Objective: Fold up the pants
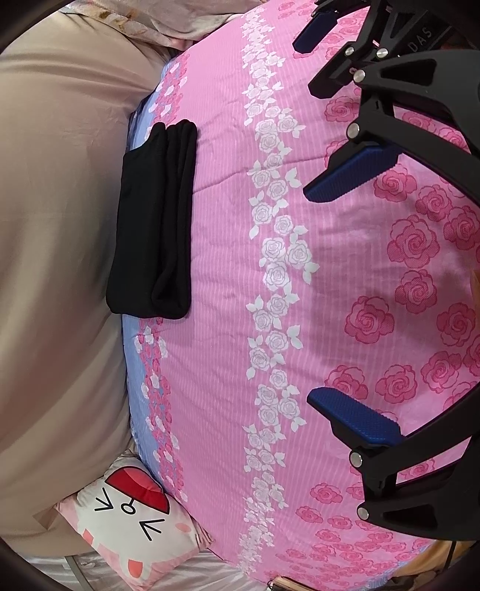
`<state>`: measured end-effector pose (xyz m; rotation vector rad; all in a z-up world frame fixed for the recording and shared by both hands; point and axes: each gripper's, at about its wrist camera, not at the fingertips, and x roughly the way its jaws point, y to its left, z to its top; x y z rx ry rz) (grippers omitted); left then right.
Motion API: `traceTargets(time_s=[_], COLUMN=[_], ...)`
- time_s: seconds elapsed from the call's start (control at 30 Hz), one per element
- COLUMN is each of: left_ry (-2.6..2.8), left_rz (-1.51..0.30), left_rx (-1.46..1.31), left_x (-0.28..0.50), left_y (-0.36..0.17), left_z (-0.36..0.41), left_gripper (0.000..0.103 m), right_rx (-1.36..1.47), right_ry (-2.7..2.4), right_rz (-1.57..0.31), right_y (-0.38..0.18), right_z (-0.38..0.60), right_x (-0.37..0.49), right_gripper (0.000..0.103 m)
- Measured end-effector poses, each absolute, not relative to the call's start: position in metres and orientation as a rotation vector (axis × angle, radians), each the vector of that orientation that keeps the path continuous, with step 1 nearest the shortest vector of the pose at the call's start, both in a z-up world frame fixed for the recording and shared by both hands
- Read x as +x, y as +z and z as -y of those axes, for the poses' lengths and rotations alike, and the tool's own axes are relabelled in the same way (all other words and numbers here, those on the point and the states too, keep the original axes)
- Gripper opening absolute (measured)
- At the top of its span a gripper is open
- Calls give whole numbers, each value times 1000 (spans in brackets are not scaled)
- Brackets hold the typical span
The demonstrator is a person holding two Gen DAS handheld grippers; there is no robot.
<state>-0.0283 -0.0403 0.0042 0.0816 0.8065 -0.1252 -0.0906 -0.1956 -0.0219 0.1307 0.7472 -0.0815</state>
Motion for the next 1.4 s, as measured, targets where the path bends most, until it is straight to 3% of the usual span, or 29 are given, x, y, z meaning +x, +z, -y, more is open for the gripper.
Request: traceTargets(time_s=[1.4], left_ry=[-110], left_rz=[-844], left_rx=[92], left_x=[-22], left_y=[-6], left_z=[40], left_gripper=[98], right_rx=[135], right_ry=[-81], right_rz=[-764], right_y=[-30], right_z=[196], right_x=[-86], right_gripper=[77])
